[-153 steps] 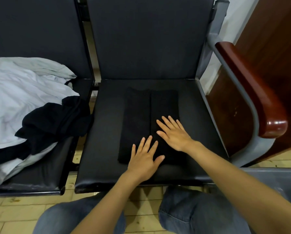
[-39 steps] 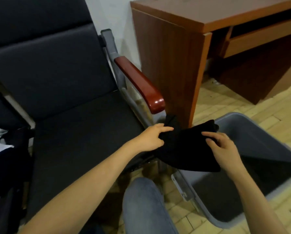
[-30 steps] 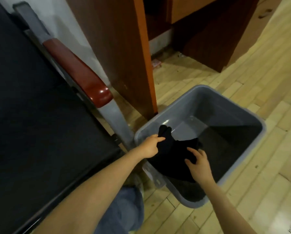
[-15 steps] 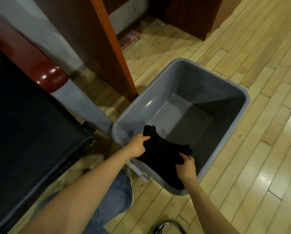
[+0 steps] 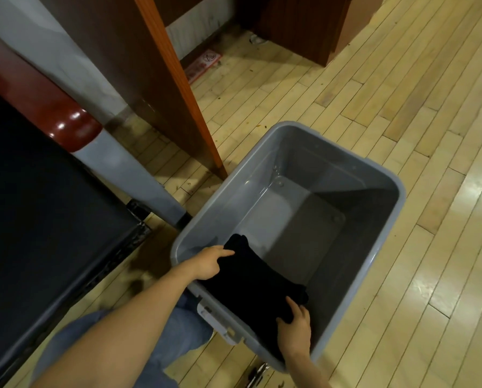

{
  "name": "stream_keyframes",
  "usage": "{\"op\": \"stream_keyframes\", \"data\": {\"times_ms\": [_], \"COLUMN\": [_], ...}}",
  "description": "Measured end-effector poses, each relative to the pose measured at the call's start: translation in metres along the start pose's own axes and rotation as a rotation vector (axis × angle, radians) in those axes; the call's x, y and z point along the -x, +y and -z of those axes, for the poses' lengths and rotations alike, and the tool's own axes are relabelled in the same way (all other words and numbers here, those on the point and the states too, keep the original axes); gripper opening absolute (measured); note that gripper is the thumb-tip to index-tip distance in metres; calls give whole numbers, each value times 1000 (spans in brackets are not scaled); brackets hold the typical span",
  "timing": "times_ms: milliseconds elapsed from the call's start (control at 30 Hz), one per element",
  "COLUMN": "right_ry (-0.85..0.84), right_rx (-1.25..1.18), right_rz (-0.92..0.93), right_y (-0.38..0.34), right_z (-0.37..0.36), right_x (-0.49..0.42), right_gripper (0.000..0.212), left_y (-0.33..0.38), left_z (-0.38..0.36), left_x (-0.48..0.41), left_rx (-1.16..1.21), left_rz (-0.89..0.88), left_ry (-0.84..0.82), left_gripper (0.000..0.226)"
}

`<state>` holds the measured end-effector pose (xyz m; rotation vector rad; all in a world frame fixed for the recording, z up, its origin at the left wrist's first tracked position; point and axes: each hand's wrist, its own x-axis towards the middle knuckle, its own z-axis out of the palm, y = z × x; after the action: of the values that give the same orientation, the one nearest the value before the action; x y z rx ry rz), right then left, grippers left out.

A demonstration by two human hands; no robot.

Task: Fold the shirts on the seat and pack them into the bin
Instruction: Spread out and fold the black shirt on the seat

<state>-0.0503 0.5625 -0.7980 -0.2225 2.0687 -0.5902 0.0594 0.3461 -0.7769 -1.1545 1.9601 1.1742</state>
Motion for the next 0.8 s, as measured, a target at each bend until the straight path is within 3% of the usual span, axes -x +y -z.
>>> {"op": "stream_keyframes", "data": {"times_ms": [300, 533, 800], "right_ry": [70, 149, 217], "right_rx": [-198, -212, -259], "right_rz": [-87, 123, 78], "right_y": [13, -35, -56], "right_z": [-15, 24, 54], "right_x": [23, -33, -101], "right_gripper": [54, 52, 50], "left_y": [6, 41, 94], "left_z": [-3, 17, 21], "left_x": [0, -25, -100], "left_rx": [-1, 113, 66], "left_rz": [-96, -144, -254], "left_ry": [3, 249, 419], "left_gripper": [70, 64, 50]}}
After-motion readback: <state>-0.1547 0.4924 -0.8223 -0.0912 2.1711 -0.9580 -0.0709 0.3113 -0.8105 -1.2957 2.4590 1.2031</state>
